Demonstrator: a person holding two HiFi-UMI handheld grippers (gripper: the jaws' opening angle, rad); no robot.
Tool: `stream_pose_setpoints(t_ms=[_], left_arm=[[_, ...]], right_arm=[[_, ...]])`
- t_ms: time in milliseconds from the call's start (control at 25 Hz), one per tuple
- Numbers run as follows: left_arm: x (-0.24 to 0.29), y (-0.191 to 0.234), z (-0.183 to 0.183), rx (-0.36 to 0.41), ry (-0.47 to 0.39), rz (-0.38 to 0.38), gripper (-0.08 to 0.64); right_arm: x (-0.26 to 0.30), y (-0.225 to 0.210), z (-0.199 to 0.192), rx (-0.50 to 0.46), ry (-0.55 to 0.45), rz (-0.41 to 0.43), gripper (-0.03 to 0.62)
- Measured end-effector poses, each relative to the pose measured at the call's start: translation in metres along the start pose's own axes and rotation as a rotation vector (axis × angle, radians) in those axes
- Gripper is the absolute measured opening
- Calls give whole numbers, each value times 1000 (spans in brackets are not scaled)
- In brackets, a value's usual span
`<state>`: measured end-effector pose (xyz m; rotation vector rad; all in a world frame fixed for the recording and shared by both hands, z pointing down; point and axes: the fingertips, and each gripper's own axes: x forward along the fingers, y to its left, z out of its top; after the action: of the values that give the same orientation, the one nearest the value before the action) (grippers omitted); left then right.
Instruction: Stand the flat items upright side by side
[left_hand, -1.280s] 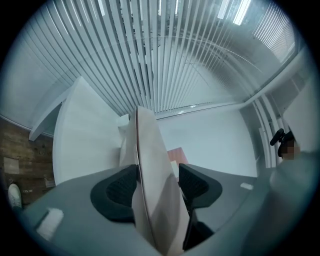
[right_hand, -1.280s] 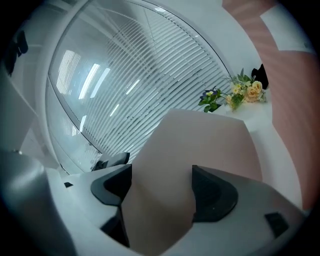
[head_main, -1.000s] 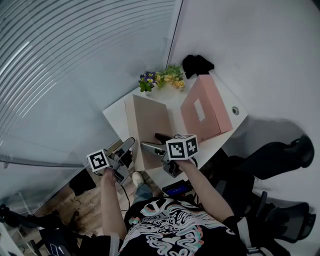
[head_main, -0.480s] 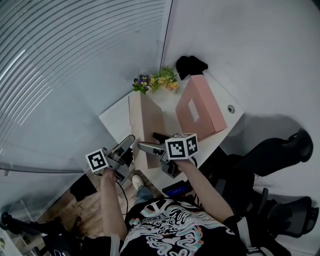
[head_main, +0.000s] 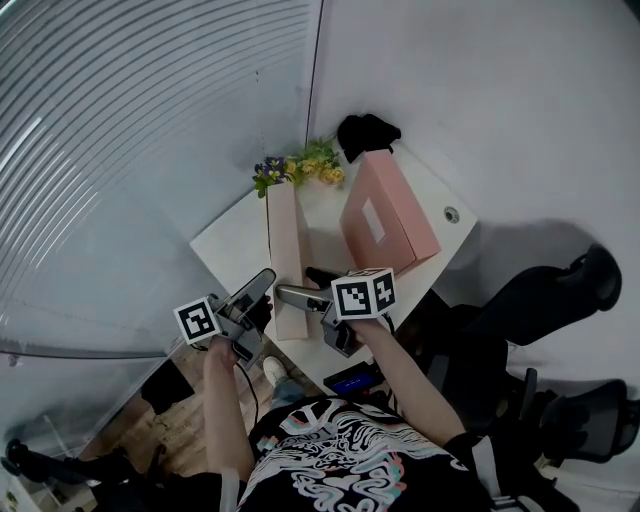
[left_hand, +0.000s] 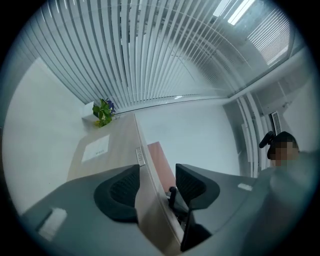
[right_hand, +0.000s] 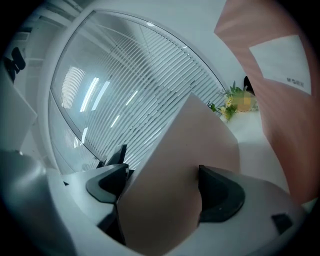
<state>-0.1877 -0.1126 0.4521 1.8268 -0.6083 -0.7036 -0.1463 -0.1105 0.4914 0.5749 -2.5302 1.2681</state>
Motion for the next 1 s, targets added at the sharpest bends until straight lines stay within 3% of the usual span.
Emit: stream_pose_setpoints(t_ms=[280, 600, 1000], left_arm=[[3, -9, -1, 12, 22, -17, 209], [12, -8, -10, -13, 49, -78, 202], [24, 8, -6, -20, 100, -68, 202]], right_arm=[[-2, 4, 0, 48, -31, 28, 448], [-20, 2, 8, -87, -63, -40, 420], [-32, 1, 34, -104, -128, -126, 420]])
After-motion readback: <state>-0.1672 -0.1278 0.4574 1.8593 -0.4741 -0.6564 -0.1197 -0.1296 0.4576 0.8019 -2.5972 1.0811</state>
